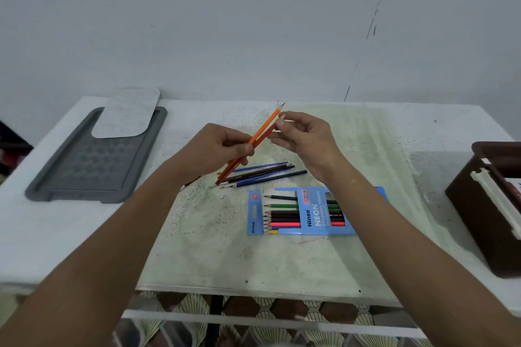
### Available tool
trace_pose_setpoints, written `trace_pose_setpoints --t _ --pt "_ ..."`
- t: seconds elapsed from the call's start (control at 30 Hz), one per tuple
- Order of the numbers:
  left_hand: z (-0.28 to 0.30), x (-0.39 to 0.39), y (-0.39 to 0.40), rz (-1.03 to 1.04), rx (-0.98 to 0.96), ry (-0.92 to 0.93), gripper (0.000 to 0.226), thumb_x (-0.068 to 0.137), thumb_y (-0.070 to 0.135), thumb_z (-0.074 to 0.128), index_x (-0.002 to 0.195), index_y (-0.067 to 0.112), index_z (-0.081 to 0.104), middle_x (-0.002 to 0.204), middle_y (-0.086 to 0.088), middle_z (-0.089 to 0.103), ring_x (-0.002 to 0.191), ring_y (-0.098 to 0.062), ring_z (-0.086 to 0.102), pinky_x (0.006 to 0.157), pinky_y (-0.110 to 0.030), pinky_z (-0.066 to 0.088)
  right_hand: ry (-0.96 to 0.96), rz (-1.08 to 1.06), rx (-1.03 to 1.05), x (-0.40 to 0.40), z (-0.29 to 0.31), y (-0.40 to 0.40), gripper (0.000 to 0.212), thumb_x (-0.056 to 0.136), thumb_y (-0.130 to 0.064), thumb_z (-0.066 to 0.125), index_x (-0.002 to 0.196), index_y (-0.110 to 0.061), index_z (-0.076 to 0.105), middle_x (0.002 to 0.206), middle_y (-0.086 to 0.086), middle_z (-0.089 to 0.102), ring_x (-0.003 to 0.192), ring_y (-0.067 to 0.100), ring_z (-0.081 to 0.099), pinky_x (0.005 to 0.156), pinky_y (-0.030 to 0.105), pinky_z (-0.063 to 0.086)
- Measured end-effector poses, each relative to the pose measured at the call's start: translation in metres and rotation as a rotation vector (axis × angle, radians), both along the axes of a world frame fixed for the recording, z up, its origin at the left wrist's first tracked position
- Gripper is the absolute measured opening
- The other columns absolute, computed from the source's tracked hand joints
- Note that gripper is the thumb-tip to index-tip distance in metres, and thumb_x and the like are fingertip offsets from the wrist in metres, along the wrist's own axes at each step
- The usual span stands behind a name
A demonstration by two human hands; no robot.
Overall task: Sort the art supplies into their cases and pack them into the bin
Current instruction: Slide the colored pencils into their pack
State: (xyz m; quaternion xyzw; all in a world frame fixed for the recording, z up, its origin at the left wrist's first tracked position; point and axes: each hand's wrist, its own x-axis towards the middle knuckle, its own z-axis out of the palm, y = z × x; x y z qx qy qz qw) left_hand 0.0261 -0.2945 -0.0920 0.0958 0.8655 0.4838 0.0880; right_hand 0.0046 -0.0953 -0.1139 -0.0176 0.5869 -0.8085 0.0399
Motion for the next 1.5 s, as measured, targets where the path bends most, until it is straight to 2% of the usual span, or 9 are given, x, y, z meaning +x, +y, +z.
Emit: trace_pose_setpoints --t 0.13,0.3,0.53,0.7,0.83,0.93,1.03,1.23,1.5 --pt "-0.006 0.008 -0.028 0.090 -0.012 -0.071 0.015 0.089 0.015 0.065 0.101 0.020 0.073 0.080 -0.003 0.074 0.076 -0.015 0.070 0.076 -0.025 0.057 0.062 0.097 0.173 -0.003 -0.016 -0.017 0.019 0.086 -0.006 0.067 0.104 -0.001 0.065 0.087 0.015 0.072 0.076 0.024 0.070 0.071 0.029 0.058" --pt "-0.018 0.013 -0.063 0.333 0.025 -0.092 0.017 0.088 0.011 0.066 0.105 0.011 0.070 0.079 -0.007 0.073 0.063 -0.010 0.068 0.061 -0.016 0.055 0.356 0.356 1.204 -0.019 -0.055 -0.012 0.019 0.090 -0.013 0.063 0.107 -0.009 0.071 0.108 0.004 0.069 0.092 0.017 0.064 0.082 0.022 0.046" --pt "-0.031 0.025 -0.079 0.408 0.086 -0.141 0.027 0.087 0.006 0.066 0.114 0.004 0.065 0.083 -0.008 0.073 0.063 -0.010 0.070 0.057 -0.011 0.051 0.436 0.465 1.635 -0.027 -0.066 -0.016 0.023 0.094 -0.017 0.056 0.114 -0.014 0.066 0.113 0.010 0.060 0.107 0.030 0.053 0.087 0.035 0.041" --pt "-0.037 0.027 -0.081 0.391 0.077 -0.169 0.025 0.087 0.009 0.066 0.112 0.007 0.067 0.082 -0.008 0.074 0.072 -0.017 0.071 0.063 -0.015 0.054 0.318 0.469 1.441 -0.023 -0.053 -0.006 0.022 0.090 -0.014 0.062 0.112 -0.010 0.068 0.094 -0.002 0.057 0.091 0.016 0.055 0.085 0.027 0.045" --pt "-0.042 0.026 -0.080 0.392 0.095 -0.187 0.026 0.087 0.009 0.067 0.113 0.006 0.068 0.082 -0.008 0.075 0.078 -0.023 0.072 0.079 -0.031 0.058 0.322 0.383 1.284 -0.013 -0.018 0.015 0.023 0.084 -0.018 0.072 0.107 -0.016 0.070 0.093 -0.005 0.066 0.081 0.013 0.063 0.075 0.019 0.046" --pt "-0.043 0.026 -0.076 0.401 0.115 -0.187 0.025 0.086 0.007 0.067 0.111 0.006 0.068 0.080 -0.008 0.074 0.073 -0.019 0.072 0.072 -0.024 0.058 0.242 0.255 0.968 -0.005 0.011 0.036 0.019 0.072 -0.017 0.082 0.088 -0.015 0.072 0.078 -0.004 0.071 0.068 0.006 0.066 0.064 0.017 0.050" --pt "-0.044 0.027 -0.072 0.387 0.107 -0.186 0.025 0.086 0.010 0.067 0.112 0.007 0.068 0.080 -0.007 0.075 0.073 -0.018 0.072 0.071 -0.022 0.057 0.202 0.101 0.561 0.001 0.029 0.053 0.018 0.070 0.000 0.080 0.086 -0.002 0.071 0.076 0.013 0.072 0.063 0.017 0.065 0.054 0.024 0.052" --pt "-0.044 0.026 -0.063 0.370 0.126 -0.193 0.025 0.087 0.012 0.068 0.111 0.010 0.068 0.081 -0.005 0.075 0.074 -0.016 0.072 0.069 -0.020 0.056 0.101 0.006 0.299 0.005 0.034 0.068 0.015 0.074 0.006 0.072 0.086 -0.004 0.071 0.075 0.006 0.071 0.072 0.017 0.068 0.071 0.023 0.054" --pt "-0.044 0.026 -0.050 0.355 0.148 -0.145 0.020 0.087 0.011 0.067 0.107 0.012 0.069 0.081 -0.008 0.074 0.075 -0.018 0.072 0.068 -0.018 0.056 0.199 -0.097 0.192 0.013 0.023 0.057 0.020 0.076 0.002 0.073 0.093 -0.008 0.069 0.082 0.004 0.072 0.083 0.019 0.067 0.079 0.032 0.056"
